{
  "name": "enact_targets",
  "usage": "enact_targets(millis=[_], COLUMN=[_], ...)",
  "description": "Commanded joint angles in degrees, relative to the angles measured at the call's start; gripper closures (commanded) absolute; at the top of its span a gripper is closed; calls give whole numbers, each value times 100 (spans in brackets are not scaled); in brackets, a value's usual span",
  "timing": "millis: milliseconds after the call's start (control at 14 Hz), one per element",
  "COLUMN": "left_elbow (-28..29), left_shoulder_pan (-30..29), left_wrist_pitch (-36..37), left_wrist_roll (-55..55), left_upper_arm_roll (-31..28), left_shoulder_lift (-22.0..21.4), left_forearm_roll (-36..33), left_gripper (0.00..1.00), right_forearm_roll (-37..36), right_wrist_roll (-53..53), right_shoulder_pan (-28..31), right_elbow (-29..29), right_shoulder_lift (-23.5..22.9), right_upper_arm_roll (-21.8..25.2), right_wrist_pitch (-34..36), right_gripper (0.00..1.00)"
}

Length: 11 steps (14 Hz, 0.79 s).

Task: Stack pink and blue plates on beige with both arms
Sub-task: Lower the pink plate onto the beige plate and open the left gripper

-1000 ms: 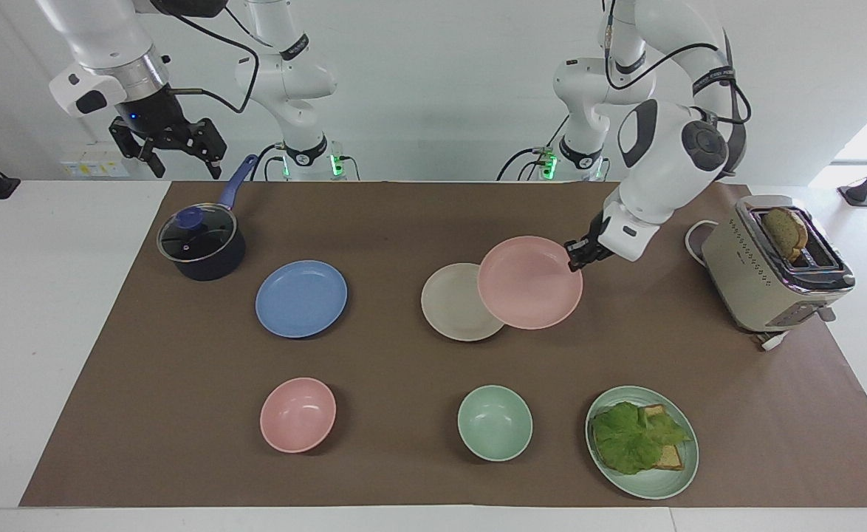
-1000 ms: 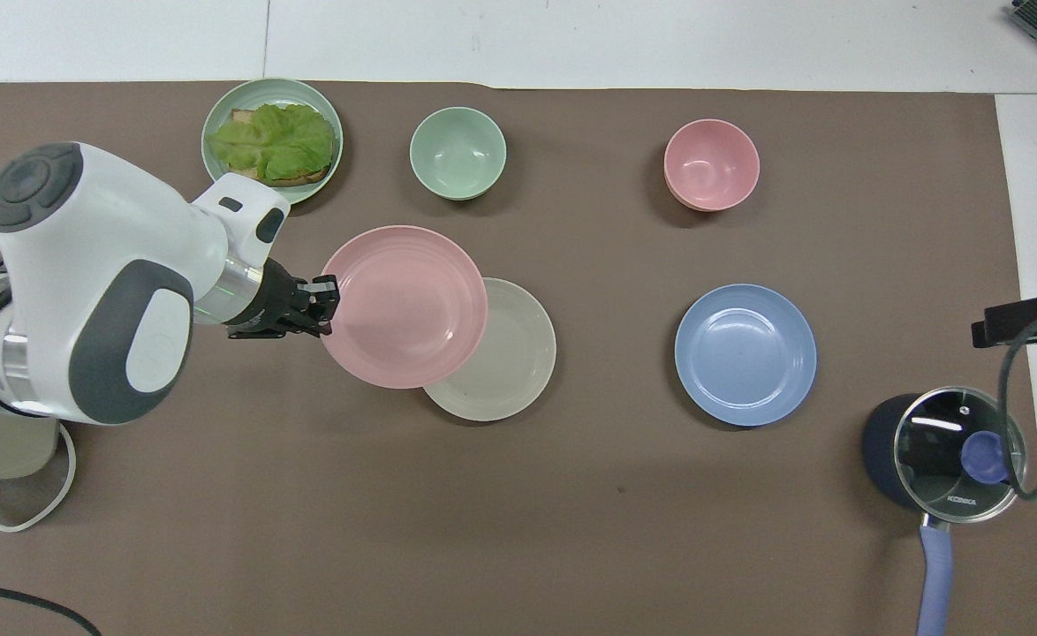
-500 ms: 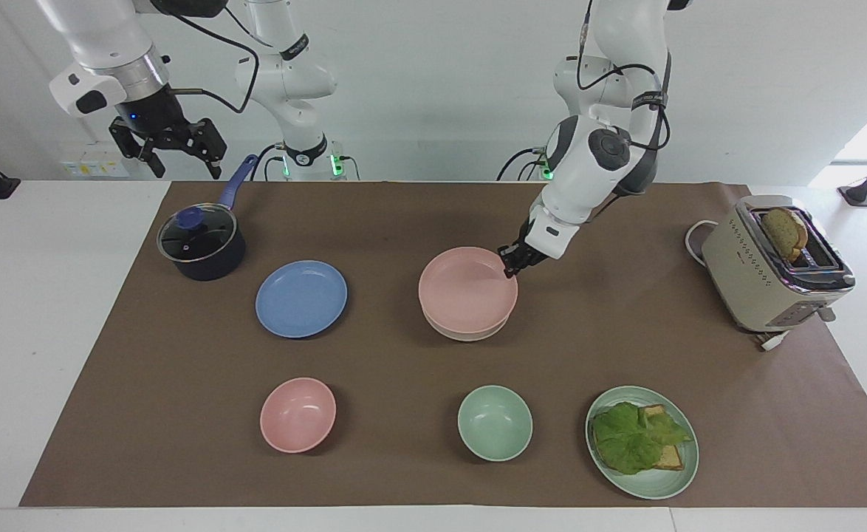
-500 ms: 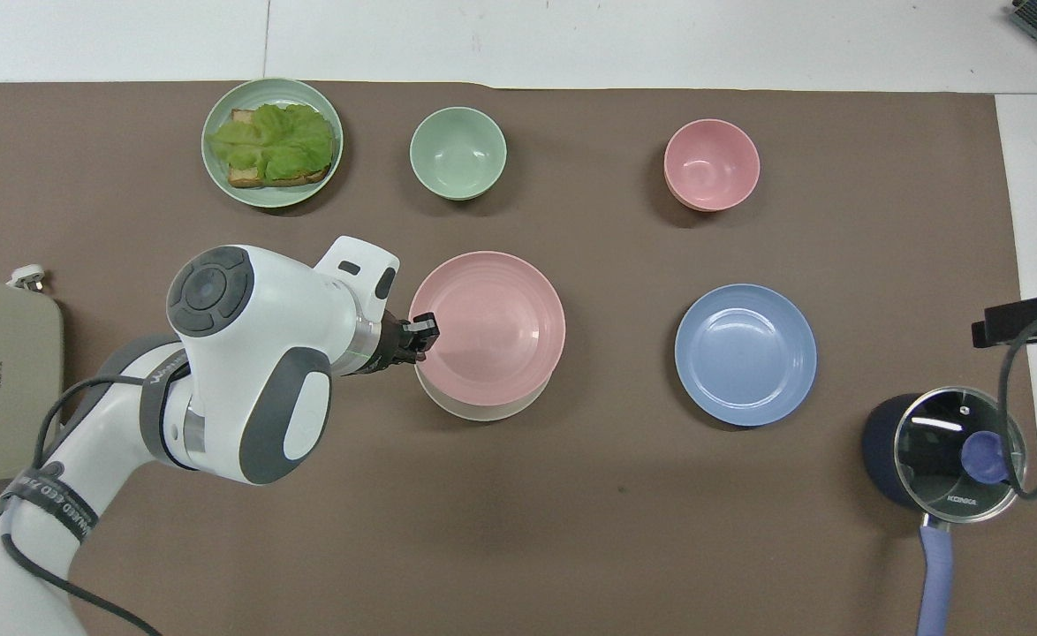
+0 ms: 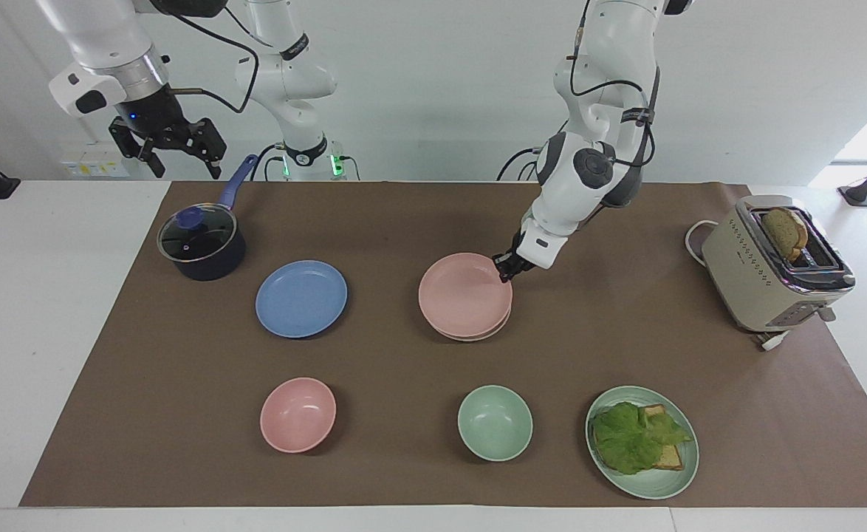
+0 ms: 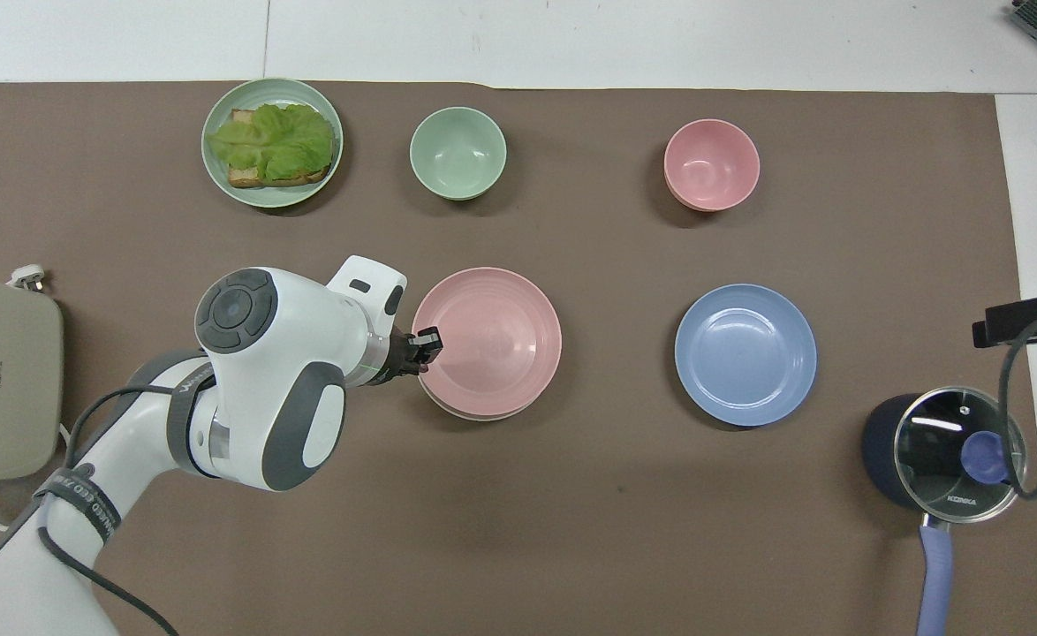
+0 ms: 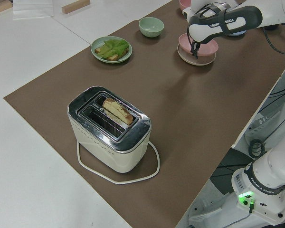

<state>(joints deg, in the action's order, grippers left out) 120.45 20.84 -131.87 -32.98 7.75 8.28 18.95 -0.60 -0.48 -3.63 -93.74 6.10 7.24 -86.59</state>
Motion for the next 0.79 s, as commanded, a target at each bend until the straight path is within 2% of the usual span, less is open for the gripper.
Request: enact_targets(millis=[0, 357, 500, 643, 714], left_elbow=[93, -90, -179, -319, -511], left_shoulder_pan=[105, 61, 17, -289, -491], left_wrist_pitch=[-119, -41, -23, 134, 449], left_wrist_roll=[37, 90, 230, 405, 728], left_upper_arm_roll=[-107, -115, -142, -168, -168], left_shoulder_lift=[-90, -20, 33, 16, -19], left_forearm_roll=[109, 12, -398, -673, -673], left_gripper=[0, 0, 0, 0, 0], right_forearm_roll=[-2, 16, 24, 164, 261], right_wrist_roll=[-4, -22, 22, 31, 31], right_shoulder_pan=[29, -41, -50, -120, -155], right_elbow=[67, -283, -556, -1073, -1241], right_shoulder_lift=[-12, 32, -11, -99, -187], right_upper_arm_roll=[31, -4, -21, -21, -21], right_wrist_pitch=[20, -638, -893, -1515, -1788], right_gripper=[0, 0, 0, 0, 0])
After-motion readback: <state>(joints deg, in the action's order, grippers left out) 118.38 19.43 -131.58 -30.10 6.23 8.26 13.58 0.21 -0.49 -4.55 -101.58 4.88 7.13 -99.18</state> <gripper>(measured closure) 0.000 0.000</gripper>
